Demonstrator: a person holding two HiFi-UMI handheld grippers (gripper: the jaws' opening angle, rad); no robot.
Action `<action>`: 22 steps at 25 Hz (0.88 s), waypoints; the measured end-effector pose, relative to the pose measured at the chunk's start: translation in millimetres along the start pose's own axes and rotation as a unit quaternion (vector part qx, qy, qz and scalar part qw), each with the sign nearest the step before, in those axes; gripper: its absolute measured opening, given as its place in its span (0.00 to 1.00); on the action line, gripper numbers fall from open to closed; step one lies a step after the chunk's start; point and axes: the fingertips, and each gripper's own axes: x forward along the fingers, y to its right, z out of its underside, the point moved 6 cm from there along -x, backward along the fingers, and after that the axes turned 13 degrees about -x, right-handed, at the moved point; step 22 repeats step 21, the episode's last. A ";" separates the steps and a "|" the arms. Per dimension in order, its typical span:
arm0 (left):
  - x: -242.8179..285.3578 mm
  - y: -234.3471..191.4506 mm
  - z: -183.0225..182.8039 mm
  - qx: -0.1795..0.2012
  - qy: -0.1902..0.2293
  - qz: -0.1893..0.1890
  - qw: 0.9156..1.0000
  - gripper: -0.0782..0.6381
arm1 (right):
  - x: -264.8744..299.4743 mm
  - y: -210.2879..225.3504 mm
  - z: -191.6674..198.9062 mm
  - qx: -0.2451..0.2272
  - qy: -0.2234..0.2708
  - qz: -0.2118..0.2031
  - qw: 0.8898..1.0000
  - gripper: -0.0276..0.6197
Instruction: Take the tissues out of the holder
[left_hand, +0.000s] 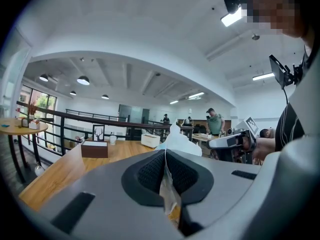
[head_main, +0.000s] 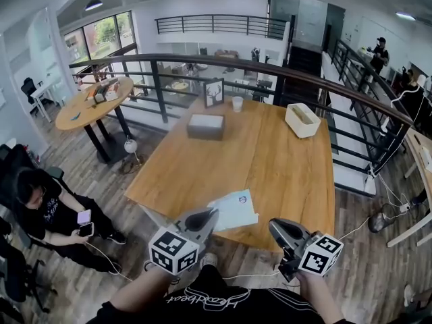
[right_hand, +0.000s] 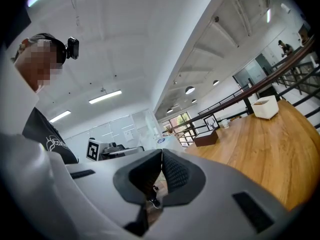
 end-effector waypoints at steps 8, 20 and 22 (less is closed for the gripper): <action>-3.7 0.7 6.2 -0.012 0.000 -0.007 1.000 0.13 | -10.2 0.9 -3.5 -0.013 0.001 0.011 1.000 0.07; -8.5 4.6 4.5 -0.023 0.005 -0.004 1.000 0.13 | -16.4 1.6 -6.8 -0.017 0.003 0.019 1.000 0.07; -8.2 5.3 5.1 -0.025 0.005 -0.004 1.000 0.13 | -17.4 1.8 -6.8 -0.018 0.002 0.019 1.000 0.07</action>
